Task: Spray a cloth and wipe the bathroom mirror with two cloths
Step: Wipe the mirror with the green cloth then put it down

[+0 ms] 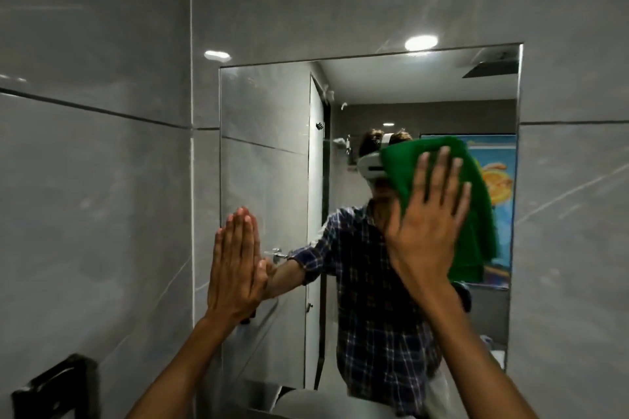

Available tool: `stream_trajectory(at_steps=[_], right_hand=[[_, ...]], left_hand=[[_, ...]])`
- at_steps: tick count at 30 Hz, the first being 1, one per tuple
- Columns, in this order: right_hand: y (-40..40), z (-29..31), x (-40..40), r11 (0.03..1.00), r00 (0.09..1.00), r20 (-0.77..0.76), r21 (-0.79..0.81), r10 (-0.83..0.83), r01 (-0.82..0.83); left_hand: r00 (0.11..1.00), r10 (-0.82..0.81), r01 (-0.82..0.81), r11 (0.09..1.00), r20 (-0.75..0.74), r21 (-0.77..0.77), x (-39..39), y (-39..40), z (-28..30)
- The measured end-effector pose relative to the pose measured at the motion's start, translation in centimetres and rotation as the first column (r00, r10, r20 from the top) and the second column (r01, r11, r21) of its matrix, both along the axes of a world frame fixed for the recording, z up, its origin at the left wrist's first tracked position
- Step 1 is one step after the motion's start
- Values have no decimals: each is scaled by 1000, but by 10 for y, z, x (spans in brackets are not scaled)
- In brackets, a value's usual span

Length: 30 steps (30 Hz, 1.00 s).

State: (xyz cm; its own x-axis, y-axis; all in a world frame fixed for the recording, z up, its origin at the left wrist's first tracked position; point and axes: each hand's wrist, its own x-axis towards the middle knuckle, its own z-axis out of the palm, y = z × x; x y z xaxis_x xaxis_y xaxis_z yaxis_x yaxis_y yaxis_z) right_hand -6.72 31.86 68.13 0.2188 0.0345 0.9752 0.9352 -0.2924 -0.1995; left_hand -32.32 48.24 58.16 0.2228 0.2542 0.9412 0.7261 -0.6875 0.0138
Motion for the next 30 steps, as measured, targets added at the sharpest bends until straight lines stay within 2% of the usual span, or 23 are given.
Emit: stream_trajectory(at_steps=[3,5,6,8,10,11,12,14,15,17,19,22,24,26,28,30], right_hand=[[-6,42,-4,963,914,-406,256,27,85],[4,71,-33,941,849,-520,325,96,94],[14,82,-51,938,847,-521,336,106,90],[34,92,-91,952,898,-429,304,95,45],[57,87,-127,980,978,-168,178,121,-91],[66,80,-138,985,986,-2,48,169,-168],[71,71,-140,972,962,157,-108,223,-208],[69,56,-123,931,870,404,-334,281,-145],[64,51,-107,921,837,471,-377,281,-97],[45,47,-71,942,849,478,-330,223,-61],[22,53,-28,983,923,367,-177,116,-53],[-9,83,25,999,996,76,32,-45,43],[-15,109,30,980,983,-167,166,-79,107],[-10,135,13,957,940,-338,254,-45,138],[1,155,-11,943,905,-425,300,-4,145],[23,166,-45,934,905,-425,333,24,132]], left_hand=[[1000,1,-1,1000,-3,-6,3,-5,0],[1000,-8,8,1000,-4,-10,2,-3,-1],[1000,-14,14,1000,-4,-4,3,-1,0],[1000,-20,20,1000,-1,8,3,2,0],[1000,-25,25,1000,-5,10,2,3,1],[1000,-25,25,1000,-3,6,2,2,1],[1000,-22,22,1000,-4,1,2,2,1],[1000,-6,6,1000,-9,-5,1,2,1],[1000,0,0,1000,-12,-8,1,2,2],[1000,12,-12,1000,-13,-10,1,-1,3],[1000,19,-19,1000,-9,-18,2,-3,2],[1000,20,-20,999,0,-24,3,-5,3],[1000,16,-17,999,-8,-35,4,-6,2],[1000,11,-11,999,-11,-35,4,-5,2],[1000,7,-7,999,-19,-39,3,-3,3],[1000,4,-5,999,-13,-41,2,-2,2]])
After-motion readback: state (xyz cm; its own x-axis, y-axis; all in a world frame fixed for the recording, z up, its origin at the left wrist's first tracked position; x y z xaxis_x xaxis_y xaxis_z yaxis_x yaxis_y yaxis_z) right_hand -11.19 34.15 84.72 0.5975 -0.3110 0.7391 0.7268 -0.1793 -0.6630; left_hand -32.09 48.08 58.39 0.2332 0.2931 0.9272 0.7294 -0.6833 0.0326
